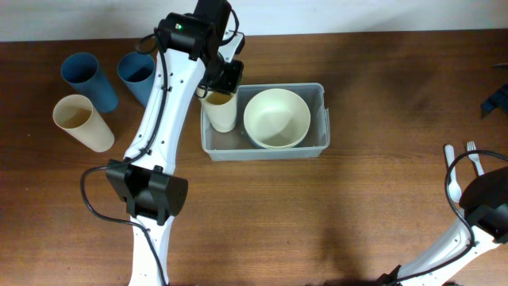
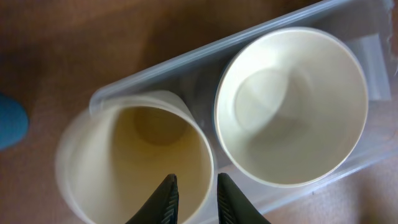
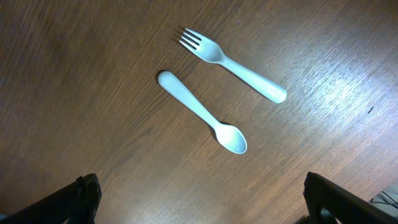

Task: Pack container
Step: 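Carry the cream cup to the bin's left end and release it, then move the left gripper to the other cream cup and grasp it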

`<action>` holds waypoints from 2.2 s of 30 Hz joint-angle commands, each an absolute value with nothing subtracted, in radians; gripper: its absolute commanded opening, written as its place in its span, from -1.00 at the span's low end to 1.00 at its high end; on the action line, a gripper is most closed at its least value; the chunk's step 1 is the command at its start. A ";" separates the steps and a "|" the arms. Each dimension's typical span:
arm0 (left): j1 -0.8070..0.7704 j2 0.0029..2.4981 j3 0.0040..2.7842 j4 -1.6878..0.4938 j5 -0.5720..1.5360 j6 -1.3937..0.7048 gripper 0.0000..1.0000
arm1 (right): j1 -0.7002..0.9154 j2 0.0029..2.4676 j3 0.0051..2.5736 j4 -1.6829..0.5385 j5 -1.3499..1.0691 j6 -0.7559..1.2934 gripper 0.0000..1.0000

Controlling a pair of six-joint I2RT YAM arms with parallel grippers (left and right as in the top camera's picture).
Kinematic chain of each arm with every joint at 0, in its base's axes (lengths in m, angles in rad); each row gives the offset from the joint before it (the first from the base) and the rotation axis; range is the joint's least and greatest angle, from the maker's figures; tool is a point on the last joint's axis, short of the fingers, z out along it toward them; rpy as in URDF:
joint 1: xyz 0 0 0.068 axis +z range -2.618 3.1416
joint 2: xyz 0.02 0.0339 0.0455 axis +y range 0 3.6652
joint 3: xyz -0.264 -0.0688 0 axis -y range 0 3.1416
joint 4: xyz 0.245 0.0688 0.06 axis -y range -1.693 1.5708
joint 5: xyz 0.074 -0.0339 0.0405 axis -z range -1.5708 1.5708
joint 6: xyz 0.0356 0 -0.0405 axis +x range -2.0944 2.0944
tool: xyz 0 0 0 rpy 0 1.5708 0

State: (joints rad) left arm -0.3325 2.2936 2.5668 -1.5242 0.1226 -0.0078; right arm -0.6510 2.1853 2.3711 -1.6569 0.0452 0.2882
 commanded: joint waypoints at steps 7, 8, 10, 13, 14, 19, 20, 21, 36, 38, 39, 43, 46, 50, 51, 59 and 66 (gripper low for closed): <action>-0.274 2.286 2.664 -1.504 0.106 -0.012 -0.49 | -0.646 2.172 2.366 -1.657 0.057 0.296 0.98; -0.258 2.281 2.685 -1.505 0.107 -0.017 -0.41 | -0.646 2.172 2.366 -1.657 0.057 0.296 0.98; -0.218 2.268 2.733 -1.506 0.106 -0.040 -0.38 | -0.646 2.172 2.366 -1.657 0.057 0.296 0.98; -0.142 2.241 2.812 -1.536 0.100 -0.064 -0.37 | -0.646 2.172 2.366 -1.657 0.057 0.296 0.98; -0.112 2.230 2.837 -1.560 0.084 -0.068 -0.37 | -0.646 2.172 2.366 -1.657 0.057 0.296 0.98; 0.028 2.169 2.880 -1.688 -0.058 -0.090 -0.37 | -0.646 2.172 2.366 -1.657 0.057 0.296 0.98; 0.046 2.155 2.878 -1.687 -0.046 -0.090 -0.37 | -0.646 2.172 2.366 -1.657 0.057 0.296 0.97; 0.064 2.143 2.878 -1.688 -0.051 -0.090 -0.37 | -0.646 2.172 2.366 -1.657 0.057 0.296 0.98; 0.174 2.100 2.585 -1.687 -0.192 -0.061 -0.27 | -0.646 2.172 2.366 -1.657 0.057 0.296 0.98; 0.203 2.100 2.526 -1.687 -0.188 -0.068 -0.26 | -0.646 2.172 2.366 -1.657 0.057 0.296 0.98; 0.218 2.100 2.501 -1.684 -0.179 -0.068 -0.26 | -0.646 2.172 2.366 -1.657 0.057 0.296 0.97; 0.284 2.100 2.437 -1.664 -0.105 -0.067 -0.27 | -0.646 2.172 2.366 -1.657 0.057 0.296 0.98; 0.314 2.100 2.407 -1.647 -0.081 -0.060 -0.28 | -0.646 2.172 2.366 -1.657 0.057 0.296 0.98; 0.316 2.100 2.348 -1.623 -0.082 -0.016 -0.28 | -0.646 2.172 2.366 -1.657 0.057 0.296 0.97; 0.314 2.100 2.329 -1.616 -0.082 -0.014 -0.28 | -0.646 2.172 2.366 -1.657 0.057 0.296 0.98; 0.315 2.102 2.209 -1.527 -0.056 -0.014 -0.28 | -0.646 2.172 2.366 -1.657 0.057 0.296 0.98; 0.315 2.102 2.119 -1.423 -0.055 0.001 -0.28 | -0.646 2.172 2.366 -1.657 0.057 0.296 0.98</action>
